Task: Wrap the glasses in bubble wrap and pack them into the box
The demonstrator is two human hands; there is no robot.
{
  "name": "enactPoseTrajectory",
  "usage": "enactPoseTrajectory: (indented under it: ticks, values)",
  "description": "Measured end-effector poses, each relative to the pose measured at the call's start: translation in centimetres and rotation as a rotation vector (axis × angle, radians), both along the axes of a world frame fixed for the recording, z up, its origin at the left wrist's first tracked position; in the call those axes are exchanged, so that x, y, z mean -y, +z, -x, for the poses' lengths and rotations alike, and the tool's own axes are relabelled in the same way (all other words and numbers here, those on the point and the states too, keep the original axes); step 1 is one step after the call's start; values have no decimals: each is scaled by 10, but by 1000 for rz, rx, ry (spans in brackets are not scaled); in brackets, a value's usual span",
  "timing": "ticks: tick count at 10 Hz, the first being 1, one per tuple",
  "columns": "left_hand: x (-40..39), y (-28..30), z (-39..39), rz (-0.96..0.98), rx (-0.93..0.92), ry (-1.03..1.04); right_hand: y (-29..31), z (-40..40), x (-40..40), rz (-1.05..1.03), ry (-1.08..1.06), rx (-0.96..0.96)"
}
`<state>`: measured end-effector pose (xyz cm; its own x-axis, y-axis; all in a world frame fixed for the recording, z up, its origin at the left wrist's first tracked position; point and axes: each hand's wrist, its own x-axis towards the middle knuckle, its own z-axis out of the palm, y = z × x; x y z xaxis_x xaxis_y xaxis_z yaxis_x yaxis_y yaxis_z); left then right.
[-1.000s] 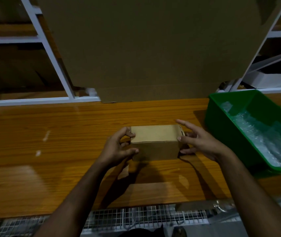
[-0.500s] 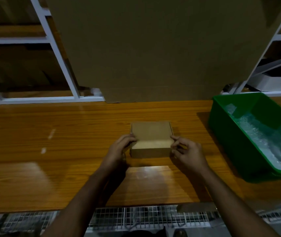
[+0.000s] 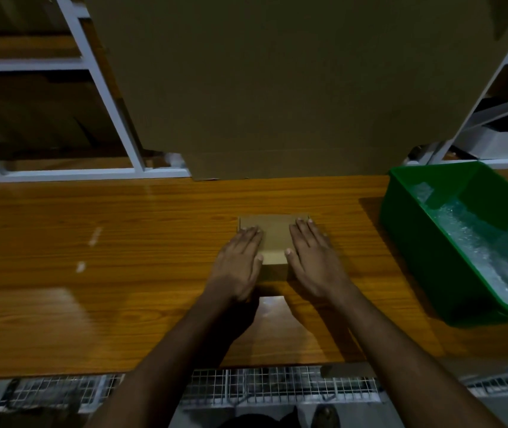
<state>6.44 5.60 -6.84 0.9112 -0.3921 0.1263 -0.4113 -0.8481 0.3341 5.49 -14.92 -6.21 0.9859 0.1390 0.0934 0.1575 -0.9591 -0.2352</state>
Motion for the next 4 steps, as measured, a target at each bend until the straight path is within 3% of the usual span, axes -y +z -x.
enactPoseTrajectory:
  ticks: [2, 4]
  values:
    - [2, 2, -4, -34, -47, 5, 3, -1, -2, 101, -33, -52]
    - [-10, 22, 5, 131, -100, -18, 17, 4, -9, 81, -58, -78]
